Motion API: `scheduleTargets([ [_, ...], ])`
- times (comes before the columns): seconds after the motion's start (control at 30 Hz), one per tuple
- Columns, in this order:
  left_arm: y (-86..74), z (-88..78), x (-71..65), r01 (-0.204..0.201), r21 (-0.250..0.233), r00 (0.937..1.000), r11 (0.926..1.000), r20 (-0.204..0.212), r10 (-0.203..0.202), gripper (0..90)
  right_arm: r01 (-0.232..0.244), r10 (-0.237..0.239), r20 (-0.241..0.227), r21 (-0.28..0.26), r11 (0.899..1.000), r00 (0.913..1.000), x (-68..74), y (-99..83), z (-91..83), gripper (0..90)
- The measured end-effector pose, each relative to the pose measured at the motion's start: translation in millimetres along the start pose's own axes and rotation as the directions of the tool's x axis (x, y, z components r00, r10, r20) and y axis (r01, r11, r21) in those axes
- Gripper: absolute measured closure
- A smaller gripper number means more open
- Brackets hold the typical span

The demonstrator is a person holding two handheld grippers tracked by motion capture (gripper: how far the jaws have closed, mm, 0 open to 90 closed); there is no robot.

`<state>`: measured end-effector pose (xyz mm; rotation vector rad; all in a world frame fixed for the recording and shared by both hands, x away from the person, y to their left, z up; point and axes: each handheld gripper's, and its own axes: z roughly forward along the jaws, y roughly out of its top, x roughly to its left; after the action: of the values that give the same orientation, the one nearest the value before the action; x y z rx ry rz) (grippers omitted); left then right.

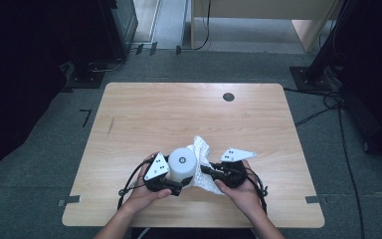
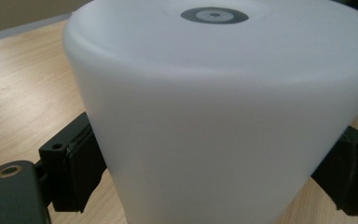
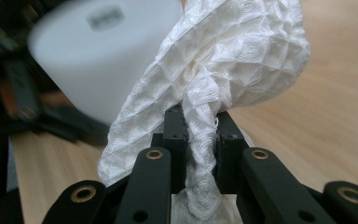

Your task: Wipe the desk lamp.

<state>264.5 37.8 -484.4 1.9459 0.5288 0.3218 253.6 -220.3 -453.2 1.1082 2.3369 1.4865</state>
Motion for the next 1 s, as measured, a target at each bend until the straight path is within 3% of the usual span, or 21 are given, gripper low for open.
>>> scheduleTargets([
  [0.07, 0.8, 0.3, -0.3, 0.001, -0.002, 1.0000, 1.0000, 0.002, -0.001, 8.3, 0.007, -0.007, 0.001, -0.021, 1.000, 1.0000, 2.9, 3.4, -4.0, 78.5],
  [0.13, 1.2, 0.6, -0.3, 0.002, -0.002, 1.0000, 1.0000, 0.000, -0.002, 8.3, 0.006, -0.006, -0.002, -0.006, 1.000, 1.0000, 1.9, 1.2, -1.0, 78.5],
  [0.3, 1.8, -0.3, 0.5, 0.001, -0.008, 1.0000, 1.0000, -0.003, -0.001, 8.3, -0.039, 0.037, 0.020, 0.125, 0.991, 0.9991, -7.9, -16.4, 20.9, 78.5],
  [0.43, -0.9, 1.5, 3.9, 0.007, 0.002, 0.9998, 1.0000, -0.021, -0.007, 8.3, -0.031, 0.028, 0.024, 0.096, 0.995, 0.9993, -11.4, -13.2, 16.9, 78.5],
  [0.6, -6.2, 8.4, 5.5, -0.004, 0.036, 0.9984, 0.9994, -0.056, 0.006, 8.3, -0.054, 0.052, 0.048, 0.045, 0.998, 0.9975, -19.7, -8.8, 3.3, 78.5],
  [0.77, -8.7, 9.6, 5.9, -0.006, 0.026, 0.9994, 0.9996, -0.035, 0.007, 8.2, -0.067, 0.065, 0.065, 0.029, 0.997, 0.9958, -26.6, -8.8, -1.5, 78.5],
  [0.97, -10.3, 8.5, 5.8, 0.038, 0.039, 0.9989, 0.9985, -0.029, -0.037, 4.9, -0.069, 0.067, 0.077, 0.030, 0.997, 0.9948, -29.7, -8.9, -3.6, 78.4],
  [1.0, -10.9, 6.7, 3.9, 0.055, 0.038, 0.9972, 0.9977, -0.052, -0.053, 2.9, -0.065, 0.063, 0.079, 0.029, 0.997, 0.9949, -30.7, -9.0, -4.0, 78.4],
])
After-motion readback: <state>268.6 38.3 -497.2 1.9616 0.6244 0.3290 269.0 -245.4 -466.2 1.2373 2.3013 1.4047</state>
